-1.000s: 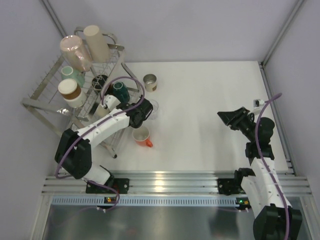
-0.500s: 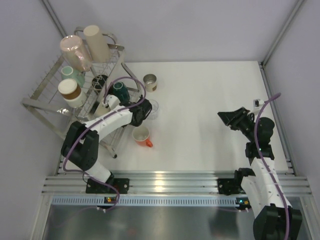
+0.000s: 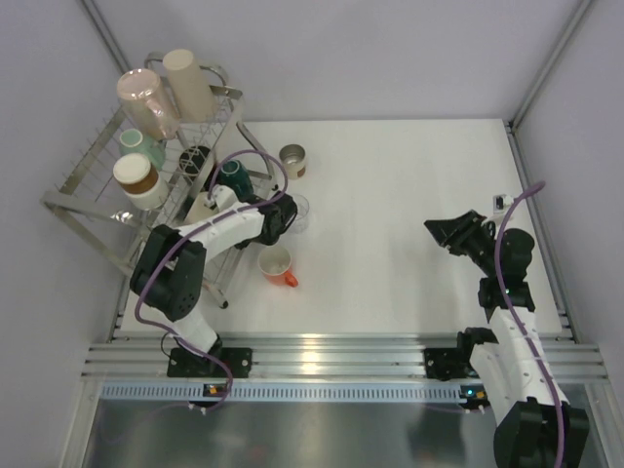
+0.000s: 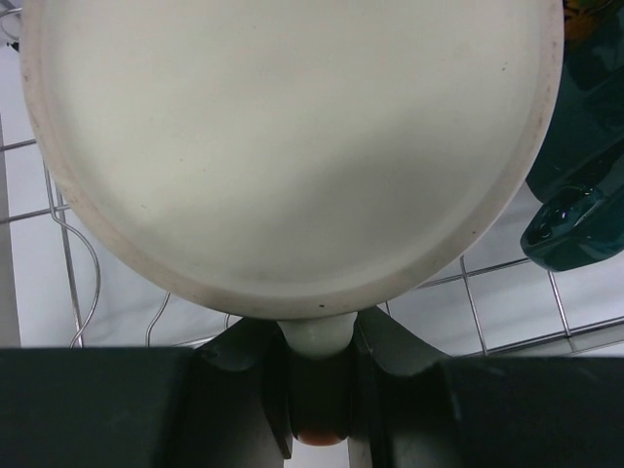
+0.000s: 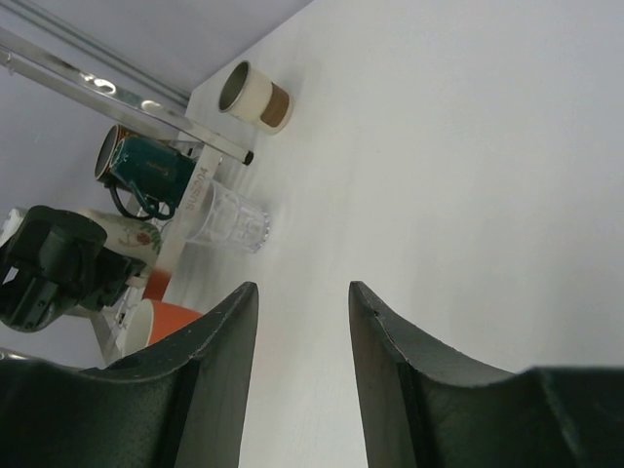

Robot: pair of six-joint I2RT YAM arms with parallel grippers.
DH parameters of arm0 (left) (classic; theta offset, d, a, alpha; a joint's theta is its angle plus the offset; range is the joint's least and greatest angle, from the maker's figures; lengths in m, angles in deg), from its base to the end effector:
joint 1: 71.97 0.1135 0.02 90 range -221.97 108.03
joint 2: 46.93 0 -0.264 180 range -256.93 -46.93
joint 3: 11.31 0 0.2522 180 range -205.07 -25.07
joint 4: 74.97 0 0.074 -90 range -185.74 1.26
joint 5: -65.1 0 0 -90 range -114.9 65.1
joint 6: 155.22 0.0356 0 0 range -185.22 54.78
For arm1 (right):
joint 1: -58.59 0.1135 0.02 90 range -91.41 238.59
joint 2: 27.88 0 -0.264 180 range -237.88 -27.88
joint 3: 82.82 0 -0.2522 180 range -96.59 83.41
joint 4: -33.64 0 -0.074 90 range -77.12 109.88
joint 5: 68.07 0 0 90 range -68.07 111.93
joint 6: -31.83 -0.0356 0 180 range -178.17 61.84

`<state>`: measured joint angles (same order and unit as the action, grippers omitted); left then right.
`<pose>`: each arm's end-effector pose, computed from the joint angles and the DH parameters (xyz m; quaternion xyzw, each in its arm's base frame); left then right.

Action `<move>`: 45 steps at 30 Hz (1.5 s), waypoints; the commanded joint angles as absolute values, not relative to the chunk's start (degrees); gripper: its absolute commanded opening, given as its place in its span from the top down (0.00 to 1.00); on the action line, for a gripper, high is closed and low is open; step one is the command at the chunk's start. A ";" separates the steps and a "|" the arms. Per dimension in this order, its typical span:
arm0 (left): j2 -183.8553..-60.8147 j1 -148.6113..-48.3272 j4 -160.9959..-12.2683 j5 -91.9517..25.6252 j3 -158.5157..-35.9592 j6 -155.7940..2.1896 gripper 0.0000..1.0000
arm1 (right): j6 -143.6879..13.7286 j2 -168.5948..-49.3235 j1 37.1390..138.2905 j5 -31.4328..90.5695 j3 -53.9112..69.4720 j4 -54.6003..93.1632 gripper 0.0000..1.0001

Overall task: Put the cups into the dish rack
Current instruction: Place the cup upside down on the dish rack

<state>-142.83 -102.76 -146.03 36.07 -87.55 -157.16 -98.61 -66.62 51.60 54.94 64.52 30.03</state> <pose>0.2595 -0.1184 0.2000 -0.4356 0.7436 0.2479 0.4427 0.1684 -0.0011 0.2345 0.1270 0.7446 0.3859 0.5296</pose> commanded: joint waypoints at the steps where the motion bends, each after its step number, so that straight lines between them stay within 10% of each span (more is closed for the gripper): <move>1: -142.99 -102.47 -147.45 43.65 -91.16 -156.10 1.00 | -97.10 -66.46 50.77 54.45 61.97 31.92 0.57; 16: -142.12 -102.47 -147.45 44.00 -92.31 -153.73 0.68 | -96.13 -67.08 50.77 54.36 61.97 32.09 0.57; 45: -145.28 -102.56 -153.77 40.66 -95.29 -147.92 0.45 | -95.52 -66.11 50.77 53.22 61.79 30.95 0.57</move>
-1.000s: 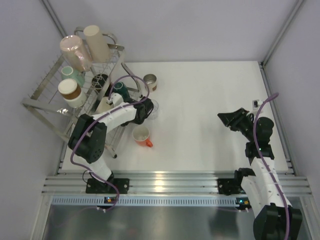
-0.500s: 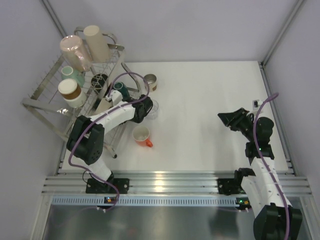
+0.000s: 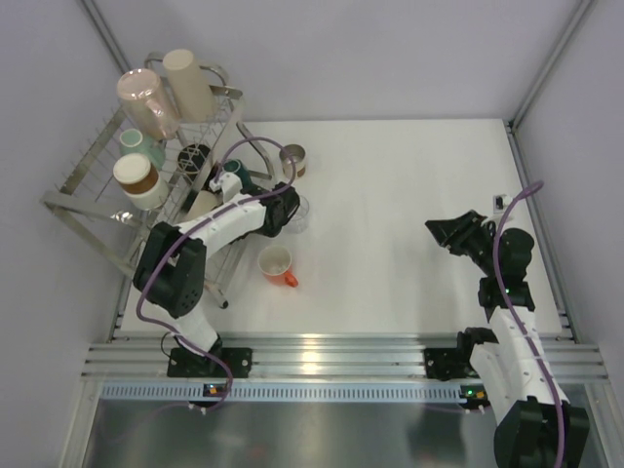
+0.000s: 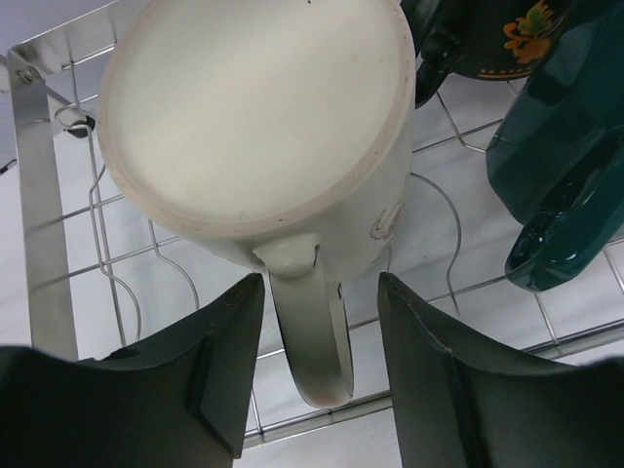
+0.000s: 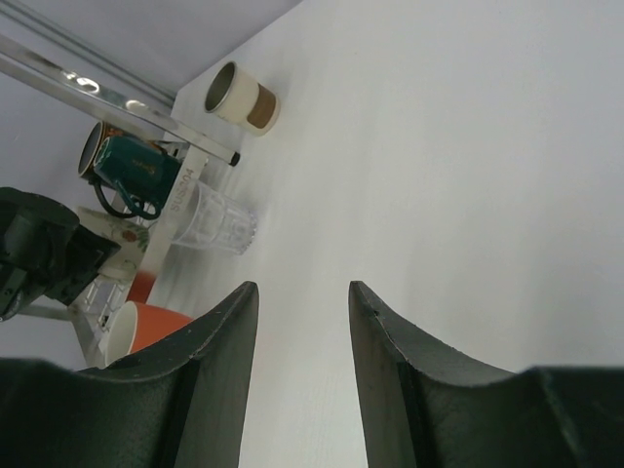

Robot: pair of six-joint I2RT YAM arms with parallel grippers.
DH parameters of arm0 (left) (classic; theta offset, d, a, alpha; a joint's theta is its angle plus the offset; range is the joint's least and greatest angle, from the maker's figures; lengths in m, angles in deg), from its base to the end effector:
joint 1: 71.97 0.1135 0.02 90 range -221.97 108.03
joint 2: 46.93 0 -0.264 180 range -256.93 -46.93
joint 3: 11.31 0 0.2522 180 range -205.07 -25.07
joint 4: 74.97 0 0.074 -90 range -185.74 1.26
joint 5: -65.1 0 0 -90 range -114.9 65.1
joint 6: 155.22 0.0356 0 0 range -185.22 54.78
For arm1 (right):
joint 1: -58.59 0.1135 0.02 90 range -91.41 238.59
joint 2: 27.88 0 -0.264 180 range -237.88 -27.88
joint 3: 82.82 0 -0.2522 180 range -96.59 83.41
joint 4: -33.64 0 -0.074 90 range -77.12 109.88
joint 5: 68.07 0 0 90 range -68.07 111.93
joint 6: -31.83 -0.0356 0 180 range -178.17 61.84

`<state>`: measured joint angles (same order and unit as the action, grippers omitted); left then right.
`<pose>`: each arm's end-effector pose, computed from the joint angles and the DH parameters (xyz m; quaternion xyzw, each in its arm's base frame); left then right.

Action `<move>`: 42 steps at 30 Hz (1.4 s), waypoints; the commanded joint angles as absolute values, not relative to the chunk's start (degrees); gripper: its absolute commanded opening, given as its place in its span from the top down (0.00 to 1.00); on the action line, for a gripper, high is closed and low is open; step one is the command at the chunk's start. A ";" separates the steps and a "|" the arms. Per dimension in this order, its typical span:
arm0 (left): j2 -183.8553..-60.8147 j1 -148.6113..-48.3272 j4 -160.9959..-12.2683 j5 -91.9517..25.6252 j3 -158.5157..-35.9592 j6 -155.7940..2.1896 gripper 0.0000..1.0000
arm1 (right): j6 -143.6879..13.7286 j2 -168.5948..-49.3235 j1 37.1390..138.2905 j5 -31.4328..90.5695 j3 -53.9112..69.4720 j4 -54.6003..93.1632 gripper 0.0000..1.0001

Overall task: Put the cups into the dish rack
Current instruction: Place the cup upside down on the dish rack

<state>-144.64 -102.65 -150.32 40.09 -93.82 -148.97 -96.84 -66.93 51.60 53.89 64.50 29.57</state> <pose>0.2727 -0.1243 0.2199 -0.3745 0.7557 0.2943 0.4495 0.1691 -0.0018 0.2330 0.1243 0.7493 0.3714 0.5340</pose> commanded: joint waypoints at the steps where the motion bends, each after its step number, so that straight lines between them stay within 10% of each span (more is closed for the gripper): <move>1: -145.71 -102.47 -154.56 41.45 -95.29 -148.97 0.43 | -95.43 -65.94 50.85 53.22 61.79 30.86 0.57; 42: -148.18 -99.92 -159.93 43.83 -101.01 -140.72 0.34 | -93.94 -66.46 50.77 51.99 60.74 29.89 0.57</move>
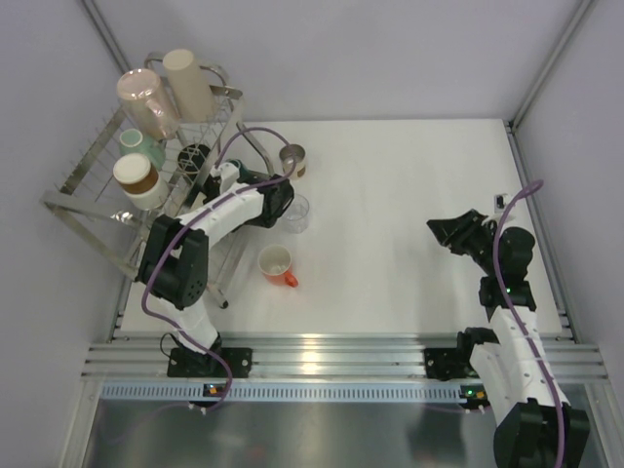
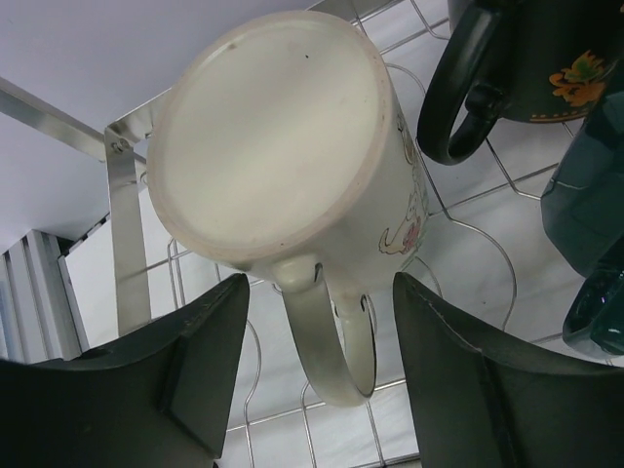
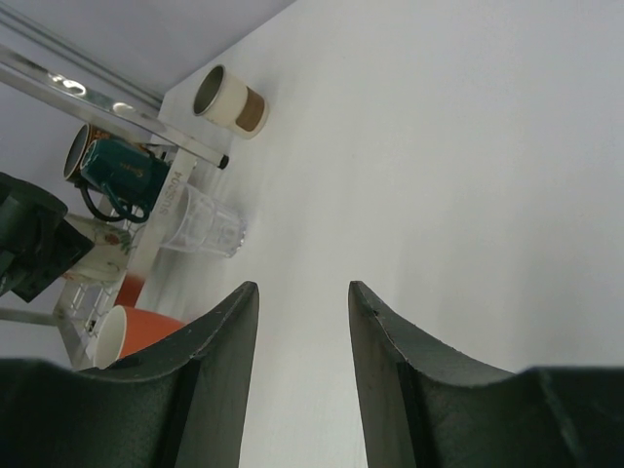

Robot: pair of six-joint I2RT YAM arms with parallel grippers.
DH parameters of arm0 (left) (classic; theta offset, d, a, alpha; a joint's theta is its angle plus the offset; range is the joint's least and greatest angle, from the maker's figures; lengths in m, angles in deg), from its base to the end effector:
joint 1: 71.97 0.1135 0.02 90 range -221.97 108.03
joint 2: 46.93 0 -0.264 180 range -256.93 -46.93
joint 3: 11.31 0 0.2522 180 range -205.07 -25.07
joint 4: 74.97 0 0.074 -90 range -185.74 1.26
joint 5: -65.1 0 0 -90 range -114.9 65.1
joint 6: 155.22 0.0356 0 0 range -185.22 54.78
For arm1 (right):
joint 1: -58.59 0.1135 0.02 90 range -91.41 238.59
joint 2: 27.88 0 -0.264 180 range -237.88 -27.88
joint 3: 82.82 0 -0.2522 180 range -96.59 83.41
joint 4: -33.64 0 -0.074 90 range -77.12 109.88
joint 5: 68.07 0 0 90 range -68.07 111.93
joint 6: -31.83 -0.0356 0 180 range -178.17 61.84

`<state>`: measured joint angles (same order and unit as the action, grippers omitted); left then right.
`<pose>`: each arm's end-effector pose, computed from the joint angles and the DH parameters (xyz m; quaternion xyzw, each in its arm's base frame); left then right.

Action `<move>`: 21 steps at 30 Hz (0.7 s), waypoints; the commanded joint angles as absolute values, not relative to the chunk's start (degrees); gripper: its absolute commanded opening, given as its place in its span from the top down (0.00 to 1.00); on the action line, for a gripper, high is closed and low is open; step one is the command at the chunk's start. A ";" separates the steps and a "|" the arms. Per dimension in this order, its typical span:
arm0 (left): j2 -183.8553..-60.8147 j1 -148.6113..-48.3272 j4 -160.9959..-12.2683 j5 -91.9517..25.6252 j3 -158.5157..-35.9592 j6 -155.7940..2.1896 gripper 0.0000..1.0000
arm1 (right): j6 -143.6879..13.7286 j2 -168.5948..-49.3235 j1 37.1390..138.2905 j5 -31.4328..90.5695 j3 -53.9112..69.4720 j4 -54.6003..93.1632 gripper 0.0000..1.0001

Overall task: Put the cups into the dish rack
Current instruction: Place the cup upside down on the dish rack

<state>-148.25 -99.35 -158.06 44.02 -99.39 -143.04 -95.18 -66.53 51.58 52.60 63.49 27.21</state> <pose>0.2885 -0.1120 0.2283 -0.3225 0.7581 0.3793 0.4212 0.1686 -0.0024 0.2359 0.1244 0.7546 0.3558 0.5371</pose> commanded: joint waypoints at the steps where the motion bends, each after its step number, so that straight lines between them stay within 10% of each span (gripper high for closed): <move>1: -148.35 -100.01 -159.84 43.65 -100.92 -140.72 0.35 | -93.94 -66.55 50.77 51.99 60.74 29.98 0.57; 21: -150.73 -98.25 -160.98 48.48 -100.13 -143.18 0.63 | -92.79 -66.20 50.77 51.46 60.56 28.58 0.58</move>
